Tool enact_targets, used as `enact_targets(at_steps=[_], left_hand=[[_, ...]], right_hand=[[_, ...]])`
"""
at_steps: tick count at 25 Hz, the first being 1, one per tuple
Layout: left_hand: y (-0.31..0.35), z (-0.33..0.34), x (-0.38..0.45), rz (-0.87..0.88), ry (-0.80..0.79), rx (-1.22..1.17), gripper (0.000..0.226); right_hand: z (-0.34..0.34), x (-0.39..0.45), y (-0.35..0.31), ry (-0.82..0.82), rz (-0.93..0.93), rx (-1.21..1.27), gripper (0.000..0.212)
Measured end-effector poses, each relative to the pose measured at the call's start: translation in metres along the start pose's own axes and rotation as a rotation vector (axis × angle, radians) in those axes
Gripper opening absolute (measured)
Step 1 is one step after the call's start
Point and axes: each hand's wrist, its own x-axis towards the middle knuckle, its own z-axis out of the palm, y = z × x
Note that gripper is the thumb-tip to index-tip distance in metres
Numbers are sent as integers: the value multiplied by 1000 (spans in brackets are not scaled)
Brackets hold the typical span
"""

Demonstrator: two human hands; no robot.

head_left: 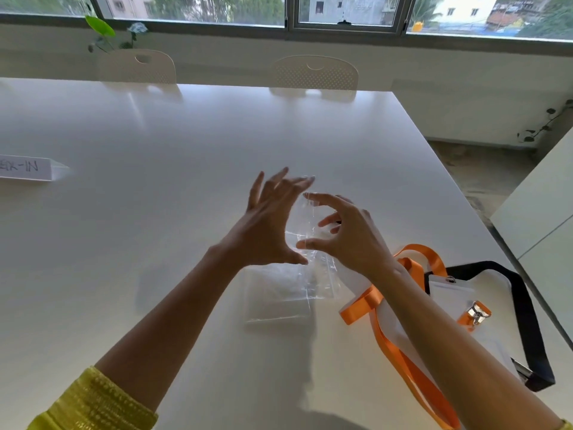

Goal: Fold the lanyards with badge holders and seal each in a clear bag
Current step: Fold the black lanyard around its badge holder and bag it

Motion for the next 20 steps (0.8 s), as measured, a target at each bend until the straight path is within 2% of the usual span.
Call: enact_targets(at_steps=[3,5,8,10,13,17,20], left_hand=[[4,5,10,-48,61,-16,94],[4,3,12,-106,126,-58,76],[-3,1,8,-142,174,-83,69],[-5,1,5,-154,182,-92,70],[-7,1,3,-173,184,-100,73],[-5,3,1,-188,181,-120,73],[-3,3,1,-188,176,-123,73]], right_hand=[[3,1,-3,41,-29,36,69],[-6,2,-5,102,-14,97,50],[-39,12,2,197,146,106,30],[-59,16,19,95,353,-5,32],[-67,15,42,-175,635,-211,45],[-59,17,50,-329,731,-325,63],[-53,19,59,-352,795,-286,56]])
